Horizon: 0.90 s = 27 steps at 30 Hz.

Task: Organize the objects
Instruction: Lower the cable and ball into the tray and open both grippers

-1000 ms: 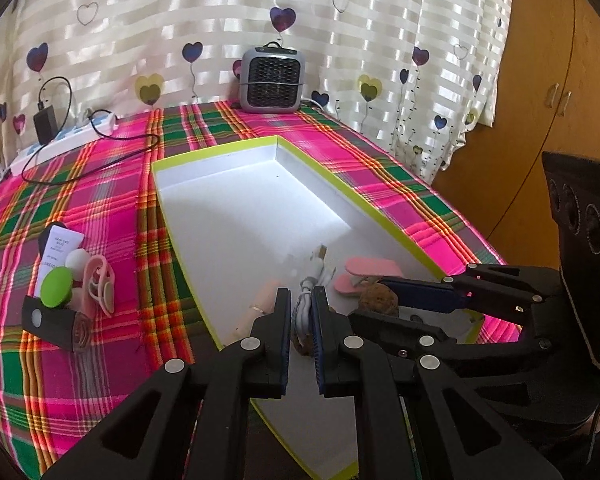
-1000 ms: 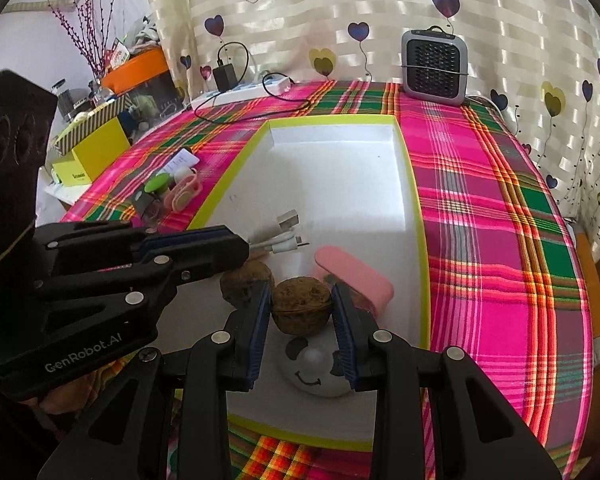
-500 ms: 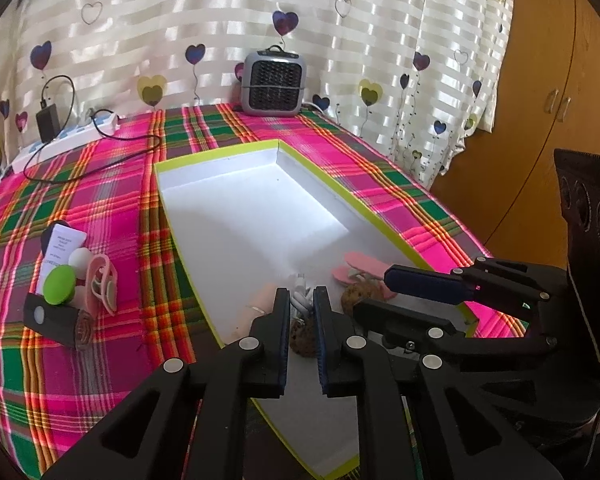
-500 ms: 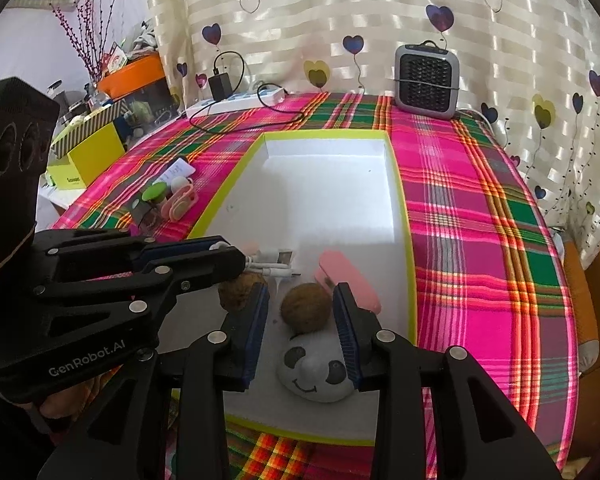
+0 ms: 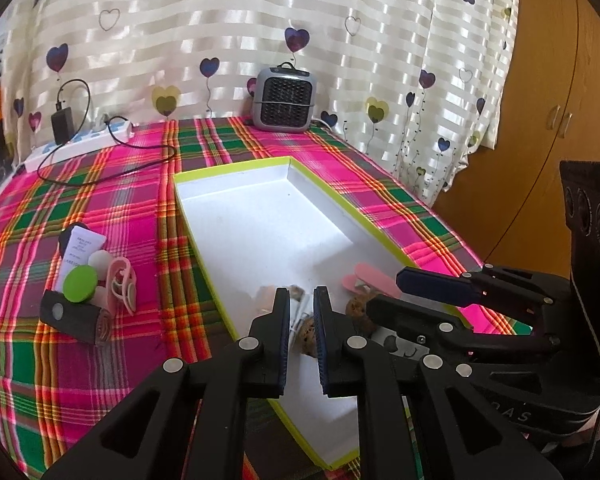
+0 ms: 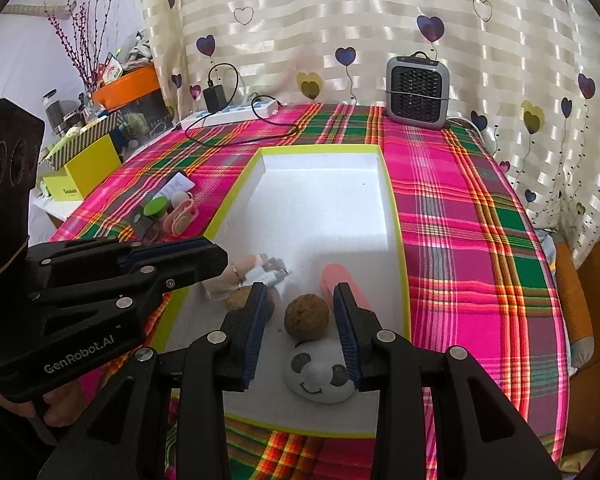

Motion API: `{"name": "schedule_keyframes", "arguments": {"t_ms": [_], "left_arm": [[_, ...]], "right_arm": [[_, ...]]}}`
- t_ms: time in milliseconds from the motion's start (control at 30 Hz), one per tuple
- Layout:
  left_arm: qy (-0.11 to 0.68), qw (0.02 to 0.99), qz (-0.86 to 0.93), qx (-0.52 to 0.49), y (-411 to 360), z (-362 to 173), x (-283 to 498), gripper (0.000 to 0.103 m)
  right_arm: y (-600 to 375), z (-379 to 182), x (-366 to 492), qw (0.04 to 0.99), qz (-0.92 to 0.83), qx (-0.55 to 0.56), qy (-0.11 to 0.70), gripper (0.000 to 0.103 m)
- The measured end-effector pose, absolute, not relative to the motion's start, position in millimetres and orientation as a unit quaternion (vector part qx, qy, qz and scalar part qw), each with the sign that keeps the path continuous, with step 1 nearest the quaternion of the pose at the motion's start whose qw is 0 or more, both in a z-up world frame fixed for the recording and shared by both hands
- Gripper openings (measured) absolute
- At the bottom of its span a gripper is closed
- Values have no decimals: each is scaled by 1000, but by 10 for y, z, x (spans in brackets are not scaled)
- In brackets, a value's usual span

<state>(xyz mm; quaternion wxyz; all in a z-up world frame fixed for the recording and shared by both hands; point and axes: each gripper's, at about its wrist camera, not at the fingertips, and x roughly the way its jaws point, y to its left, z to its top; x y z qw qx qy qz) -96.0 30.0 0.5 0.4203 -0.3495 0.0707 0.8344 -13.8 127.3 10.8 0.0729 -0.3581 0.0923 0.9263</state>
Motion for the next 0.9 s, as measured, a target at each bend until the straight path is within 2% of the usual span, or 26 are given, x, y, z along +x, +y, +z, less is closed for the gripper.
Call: {"name": "schedule_keyframes", "arguments": {"t_ms": [367, 900], "left_arm": [[48, 412, 841, -346, 158, 33, -986, 20], [40, 371, 859, -352, 67, 29, -1027, 21]], "right_arm": [[1197, 160, -146, 77, 930, -348, 88, 35], [1169, 207, -152, 92, 931, -338, 98, 36]]}}
